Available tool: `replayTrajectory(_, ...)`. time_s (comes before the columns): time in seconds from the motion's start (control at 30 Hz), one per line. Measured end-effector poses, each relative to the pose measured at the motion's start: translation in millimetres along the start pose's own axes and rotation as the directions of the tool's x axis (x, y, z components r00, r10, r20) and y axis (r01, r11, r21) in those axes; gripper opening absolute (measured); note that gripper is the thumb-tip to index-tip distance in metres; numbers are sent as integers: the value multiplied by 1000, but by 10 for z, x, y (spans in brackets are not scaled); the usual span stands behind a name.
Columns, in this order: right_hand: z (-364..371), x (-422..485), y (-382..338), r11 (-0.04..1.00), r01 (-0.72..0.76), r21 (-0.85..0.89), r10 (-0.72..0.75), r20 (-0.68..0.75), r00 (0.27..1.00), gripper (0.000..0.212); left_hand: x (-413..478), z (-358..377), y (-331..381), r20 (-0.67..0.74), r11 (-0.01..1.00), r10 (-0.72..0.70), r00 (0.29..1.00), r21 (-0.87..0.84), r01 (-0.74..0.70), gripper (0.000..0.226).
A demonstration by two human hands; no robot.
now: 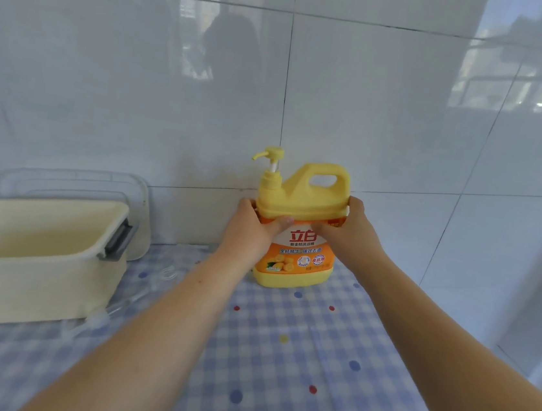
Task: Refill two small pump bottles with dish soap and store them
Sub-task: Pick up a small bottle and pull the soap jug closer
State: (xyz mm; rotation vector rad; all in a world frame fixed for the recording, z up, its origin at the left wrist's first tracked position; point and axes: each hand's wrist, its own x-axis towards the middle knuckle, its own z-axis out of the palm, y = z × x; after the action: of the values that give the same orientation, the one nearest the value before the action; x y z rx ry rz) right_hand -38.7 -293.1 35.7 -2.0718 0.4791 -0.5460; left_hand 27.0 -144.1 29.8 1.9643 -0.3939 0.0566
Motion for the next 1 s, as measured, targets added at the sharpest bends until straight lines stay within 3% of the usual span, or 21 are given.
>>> replayTrajectory(0.5, 4, -736, -98, 1000, 23, 12, -24, 24, 999, 58, -815, -343, 6, -53, 993, 39, 998, 109, -33, 62)
replayTrajectory(0.83, 32, -974, -131, 996, 16, 89, -11, -57, 998, 62, -967, -427, -32, -1, 991, 59, 998, 121, -58, 69)
replayTrajectory(0.93, 5, -1019, -176, 995, 72, 64, -65, -111, 992, 64, -950, -559, -75, -88, 981, 158, 984, 129, -146, 72)
replayTrajectory(1.0, -24, -1023, -215, 993, 106, 56, -96, -158, 983, 66, -937, -713, -106, -205, 961, 269, 941, 124, -247, 57)
